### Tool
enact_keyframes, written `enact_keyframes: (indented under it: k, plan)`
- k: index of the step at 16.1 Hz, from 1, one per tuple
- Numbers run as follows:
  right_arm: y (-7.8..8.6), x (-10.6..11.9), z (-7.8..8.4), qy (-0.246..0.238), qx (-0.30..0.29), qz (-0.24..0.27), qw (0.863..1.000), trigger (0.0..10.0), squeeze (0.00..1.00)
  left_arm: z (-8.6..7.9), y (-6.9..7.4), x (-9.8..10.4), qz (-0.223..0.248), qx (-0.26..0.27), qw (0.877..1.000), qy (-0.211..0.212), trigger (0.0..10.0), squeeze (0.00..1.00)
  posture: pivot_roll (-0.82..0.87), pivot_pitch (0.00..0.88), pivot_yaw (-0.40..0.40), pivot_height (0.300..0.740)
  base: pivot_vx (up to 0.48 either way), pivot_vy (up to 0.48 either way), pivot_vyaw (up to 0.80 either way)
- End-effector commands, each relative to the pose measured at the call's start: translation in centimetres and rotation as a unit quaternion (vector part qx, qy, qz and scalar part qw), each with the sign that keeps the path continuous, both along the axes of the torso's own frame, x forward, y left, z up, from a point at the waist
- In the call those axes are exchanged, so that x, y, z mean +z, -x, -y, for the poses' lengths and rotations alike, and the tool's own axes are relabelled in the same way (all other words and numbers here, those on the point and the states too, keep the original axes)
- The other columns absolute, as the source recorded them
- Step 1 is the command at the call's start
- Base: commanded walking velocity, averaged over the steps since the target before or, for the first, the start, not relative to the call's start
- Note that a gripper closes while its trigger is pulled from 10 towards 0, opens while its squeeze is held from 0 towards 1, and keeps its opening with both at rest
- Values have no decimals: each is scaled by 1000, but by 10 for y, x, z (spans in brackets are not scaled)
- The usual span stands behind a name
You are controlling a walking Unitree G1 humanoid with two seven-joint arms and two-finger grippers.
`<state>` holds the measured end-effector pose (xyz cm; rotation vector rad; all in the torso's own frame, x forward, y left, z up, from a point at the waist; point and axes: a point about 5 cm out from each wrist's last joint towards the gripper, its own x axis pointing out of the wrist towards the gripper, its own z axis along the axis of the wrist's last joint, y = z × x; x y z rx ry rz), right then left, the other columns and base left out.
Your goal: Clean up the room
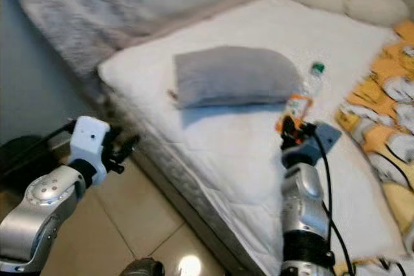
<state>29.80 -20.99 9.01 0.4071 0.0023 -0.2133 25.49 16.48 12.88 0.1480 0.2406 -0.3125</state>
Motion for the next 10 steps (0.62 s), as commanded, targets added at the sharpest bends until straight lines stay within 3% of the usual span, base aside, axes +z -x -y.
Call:
enact_keyframes:
  k: [1,3,5,10]
  plan:
    - [-3,14,-10,6,22,21,1000,10000,0,-4,-2,-3,-1,20,1000,-1,10000,0,-37,0,2,740,0,0,800]
    - [-6,21,-23,-1,56,32,998,10000,0,-4,-3,-3,1,25,1000,0,10000,0,-23,0,-9,740,0,0,800]
    - [-6,22,-54,0,143,21,990,10000,0,-8,-8,2,12,30,999,-25,10000,0,-23,0,-7,740,0,0,800]
    - [-1,3,-72,-6,193,-45,980,10000,0,-12,-19,8,50,73,995,-46,10000,0,-25,0,-3,740,0,0,800]
